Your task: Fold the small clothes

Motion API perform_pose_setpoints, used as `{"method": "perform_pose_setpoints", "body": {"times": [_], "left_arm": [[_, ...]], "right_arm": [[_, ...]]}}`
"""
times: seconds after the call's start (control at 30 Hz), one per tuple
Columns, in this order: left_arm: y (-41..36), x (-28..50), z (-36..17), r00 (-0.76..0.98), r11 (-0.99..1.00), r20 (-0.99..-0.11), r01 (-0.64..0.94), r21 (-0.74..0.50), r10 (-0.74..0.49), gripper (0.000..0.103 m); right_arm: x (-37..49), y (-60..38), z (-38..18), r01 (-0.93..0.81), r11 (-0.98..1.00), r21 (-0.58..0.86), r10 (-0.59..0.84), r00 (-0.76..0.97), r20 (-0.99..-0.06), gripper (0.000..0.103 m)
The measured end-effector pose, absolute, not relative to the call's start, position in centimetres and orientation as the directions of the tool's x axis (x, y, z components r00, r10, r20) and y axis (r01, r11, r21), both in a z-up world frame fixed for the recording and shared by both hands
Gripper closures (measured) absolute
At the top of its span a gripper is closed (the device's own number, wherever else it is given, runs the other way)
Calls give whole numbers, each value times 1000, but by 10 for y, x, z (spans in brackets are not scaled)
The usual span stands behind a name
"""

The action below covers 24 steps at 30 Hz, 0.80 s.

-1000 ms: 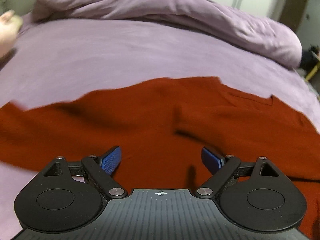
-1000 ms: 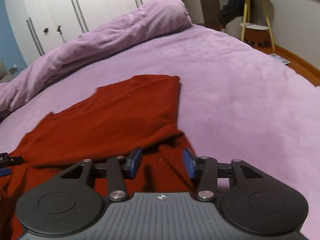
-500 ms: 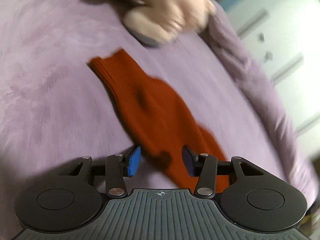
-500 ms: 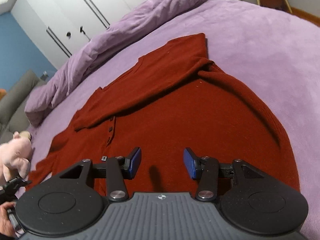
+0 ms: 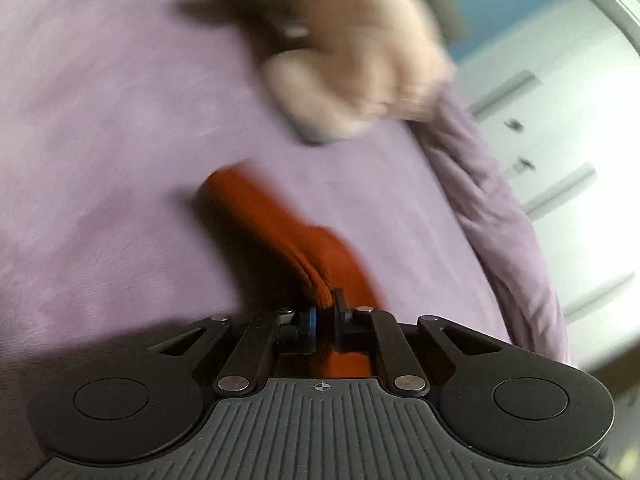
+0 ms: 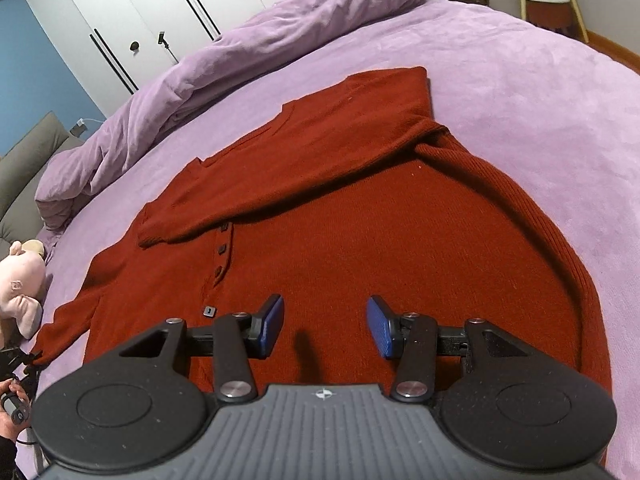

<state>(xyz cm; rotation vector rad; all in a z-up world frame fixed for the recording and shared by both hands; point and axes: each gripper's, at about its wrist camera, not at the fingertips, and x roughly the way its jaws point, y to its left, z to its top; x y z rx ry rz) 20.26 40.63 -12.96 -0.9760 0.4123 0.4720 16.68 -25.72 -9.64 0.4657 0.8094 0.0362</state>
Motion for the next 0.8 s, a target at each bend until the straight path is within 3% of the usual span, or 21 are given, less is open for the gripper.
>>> {"method": "perform_pose_setpoints", "body": {"times": [0.13, 0.27, 0.33, 0.4, 0.47, 0.57, 0.63, 0.8], "left_arm": [[340, 228, -67, 902, 706, -423, -356, -613, 88, 94], [223, 254, -16, 942, 832, -299, -40, -553, -154, 94], [165, 265, -6, 920, 845, -279, 91, -528, -274, 94], [109, 275, -7, 892, 863, -302, 162, -478, -335, 87], [64, 283, -22, 860, 894, -379, 174, -413, -342, 58], [38, 283, -51, 797, 905, -490, 161, -393, -354, 57], [43, 276, -65, 789, 924, -538, 98, -369, -298, 51], [91, 267, -83, 788, 933, -595, -77, -351, -159, 43]], "right_arm": [[164, -260, -92, 136, 896, 423, 209, 710, -672, 57], [159, -263, -85, 127, 885, 447, 221, 732, -644, 57], [156, -264, -81, 112, 888, 446, 222, 744, -630, 57], [155, -265, -76, 100, 892, 442, 224, 751, -622, 57], [155, -267, -73, 93, 895, 437, 221, 758, -614, 57], [159, -268, -67, 63, 902, 427, 232, 765, -601, 57], [168, -268, -66, 32, 901, 433, 261, 758, -597, 57], [215, -251, -77, -48, 885, 463, 355, 713, -604, 57]]}}
